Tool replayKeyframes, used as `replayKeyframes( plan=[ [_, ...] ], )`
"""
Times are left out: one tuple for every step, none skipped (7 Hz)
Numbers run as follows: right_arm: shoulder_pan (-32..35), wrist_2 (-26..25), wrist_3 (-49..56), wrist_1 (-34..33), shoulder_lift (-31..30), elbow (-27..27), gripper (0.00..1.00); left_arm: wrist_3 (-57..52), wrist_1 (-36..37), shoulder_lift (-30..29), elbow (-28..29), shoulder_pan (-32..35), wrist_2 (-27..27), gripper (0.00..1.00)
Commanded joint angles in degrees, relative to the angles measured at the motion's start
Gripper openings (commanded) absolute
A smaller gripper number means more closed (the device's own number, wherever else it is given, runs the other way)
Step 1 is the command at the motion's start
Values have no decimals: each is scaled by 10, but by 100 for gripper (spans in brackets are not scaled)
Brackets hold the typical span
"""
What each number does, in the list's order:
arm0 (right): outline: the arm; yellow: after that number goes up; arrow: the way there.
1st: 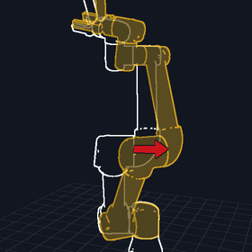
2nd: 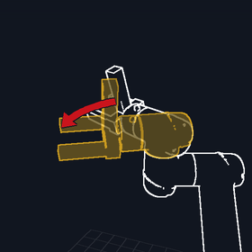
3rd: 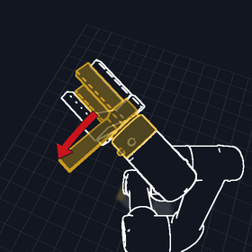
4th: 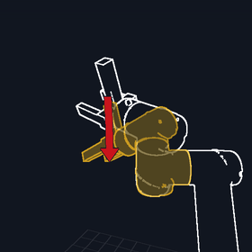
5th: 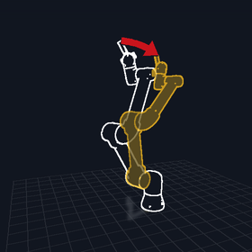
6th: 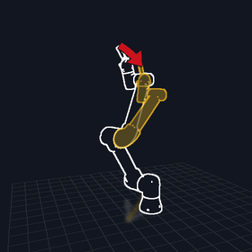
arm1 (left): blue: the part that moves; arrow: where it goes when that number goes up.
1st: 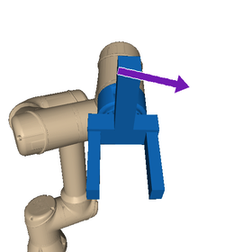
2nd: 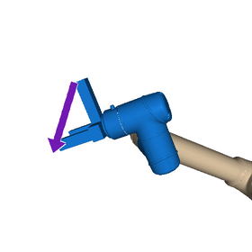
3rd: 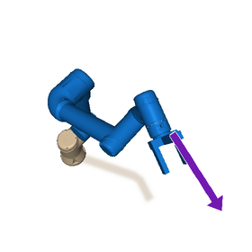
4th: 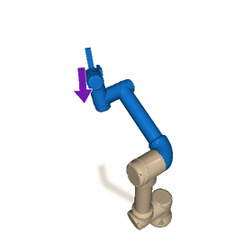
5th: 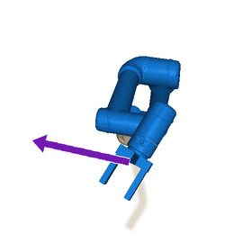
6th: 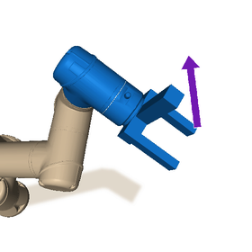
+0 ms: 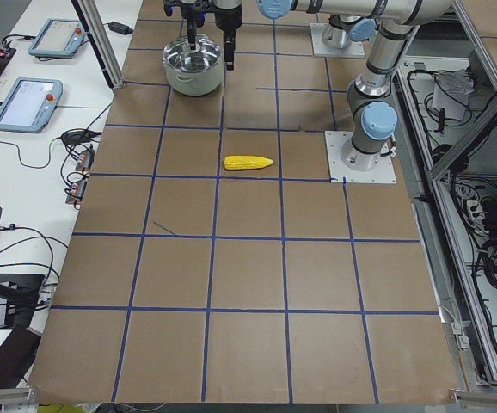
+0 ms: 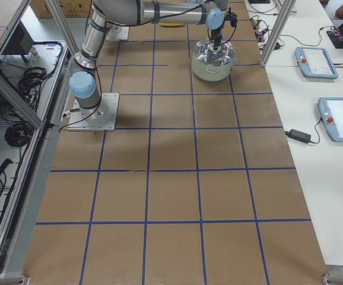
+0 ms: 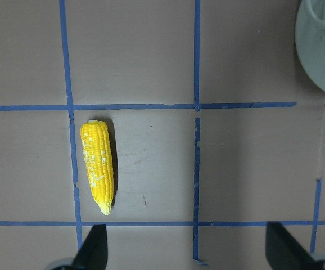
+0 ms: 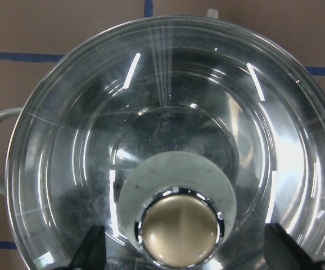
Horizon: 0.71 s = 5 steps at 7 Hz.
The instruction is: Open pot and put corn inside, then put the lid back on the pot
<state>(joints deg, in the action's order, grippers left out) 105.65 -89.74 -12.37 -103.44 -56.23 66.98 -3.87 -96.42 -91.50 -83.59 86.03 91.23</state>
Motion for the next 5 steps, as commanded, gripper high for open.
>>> replayKeyframes(
  plan=[
    [0, 2, -1, -1, 7, -6, 98, 0, 0, -1, 0, 0, 0, 100],
    [0, 1, 1, -1, 14, -13, 98, 0, 0, -1, 0, 0, 0, 100],
    [0, 0, 2, -1, 22, -23, 98, 0, 0, -1, 0, 0, 0, 100],
    [0, -11, 0, -1, 23, -26, 98, 0, 0, -1, 0, 0, 0, 100],
    [0, -13, 0, -1, 23, -26, 97, 0, 1, -1, 0, 0, 0, 100]
  ],
)
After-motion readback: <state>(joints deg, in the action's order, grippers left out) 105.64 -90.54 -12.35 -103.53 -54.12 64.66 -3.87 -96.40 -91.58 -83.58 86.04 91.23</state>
